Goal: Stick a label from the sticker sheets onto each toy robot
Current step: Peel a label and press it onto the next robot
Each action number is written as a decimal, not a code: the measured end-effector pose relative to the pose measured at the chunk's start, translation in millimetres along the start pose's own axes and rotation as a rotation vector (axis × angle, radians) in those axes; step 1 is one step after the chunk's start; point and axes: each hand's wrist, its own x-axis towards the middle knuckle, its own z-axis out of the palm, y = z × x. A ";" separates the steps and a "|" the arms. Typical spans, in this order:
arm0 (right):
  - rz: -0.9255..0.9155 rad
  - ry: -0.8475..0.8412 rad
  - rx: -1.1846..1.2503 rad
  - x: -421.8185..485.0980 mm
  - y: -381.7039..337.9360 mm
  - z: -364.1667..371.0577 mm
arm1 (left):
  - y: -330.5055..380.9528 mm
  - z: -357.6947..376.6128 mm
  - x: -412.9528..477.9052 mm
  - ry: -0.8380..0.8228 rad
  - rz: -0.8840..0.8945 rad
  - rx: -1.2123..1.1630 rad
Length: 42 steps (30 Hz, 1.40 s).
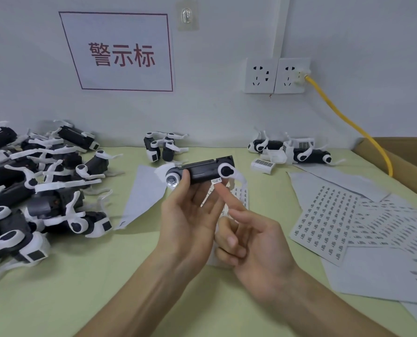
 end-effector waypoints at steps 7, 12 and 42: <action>-0.011 -0.021 0.026 0.9 -3.0 -0.5 | 0.7 1.7 -3.8 -0.061 -0.031 0.099; -0.010 -0.015 0.039 0.5 -4.6 0.4 | -0.4 3.9 -8.1 -0.145 -0.091 0.274; -0.022 -0.035 0.033 -0.2 -5.9 2.3 | -3.1 8.7 -13.3 -0.064 -0.050 0.428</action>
